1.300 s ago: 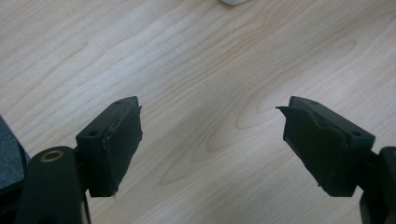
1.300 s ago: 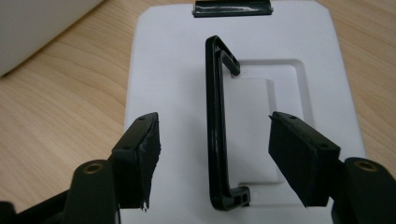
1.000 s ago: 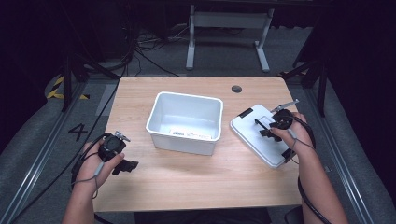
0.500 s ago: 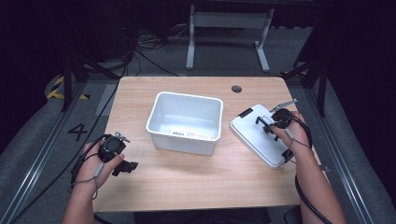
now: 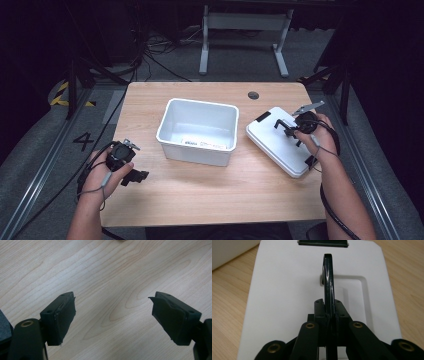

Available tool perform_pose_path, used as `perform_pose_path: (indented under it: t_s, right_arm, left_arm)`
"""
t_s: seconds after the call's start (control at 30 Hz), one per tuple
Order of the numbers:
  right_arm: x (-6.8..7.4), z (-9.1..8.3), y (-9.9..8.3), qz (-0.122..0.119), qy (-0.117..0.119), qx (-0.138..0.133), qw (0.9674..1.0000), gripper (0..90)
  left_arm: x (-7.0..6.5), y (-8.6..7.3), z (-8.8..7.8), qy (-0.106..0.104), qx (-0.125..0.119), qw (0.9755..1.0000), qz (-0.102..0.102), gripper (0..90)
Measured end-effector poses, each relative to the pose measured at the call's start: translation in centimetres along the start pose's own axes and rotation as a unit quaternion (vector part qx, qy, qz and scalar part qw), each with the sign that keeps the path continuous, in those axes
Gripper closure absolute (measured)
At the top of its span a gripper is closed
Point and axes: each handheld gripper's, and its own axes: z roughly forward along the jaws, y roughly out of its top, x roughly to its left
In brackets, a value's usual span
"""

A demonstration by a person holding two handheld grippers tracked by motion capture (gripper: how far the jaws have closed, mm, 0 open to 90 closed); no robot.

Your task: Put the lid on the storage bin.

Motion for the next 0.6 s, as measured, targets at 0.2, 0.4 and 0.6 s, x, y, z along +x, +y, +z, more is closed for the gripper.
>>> perform_pose_path:
  t_s: [0.2, 0.4, 0.6]
  right_arm:
    - [0.4, -2.4, 1.7, -0.017, -0.005, -0.006, 0.9998, 84.1]
    - [0.9, -4.4, 3.1, -0.036, -0.004, -0.004, 0.9993, 84.2]
    - [1.1, -5.8, 4.3, -0.050, -0.005, -0.009, 0.9987, 84.2]
  left_arm:
    - [0.0, 0.4, -0.1, -0.003, -0.003, 1.0000, 0.004, 19.4]
    - [0.2, 0.5, -0.2, -0.006, -0.008, 0.9999, 0.002, 19.4]
    - [0.4, 0.5, -0.5, -0.006, -0.013, 0.9999, -0.002, 19.3]
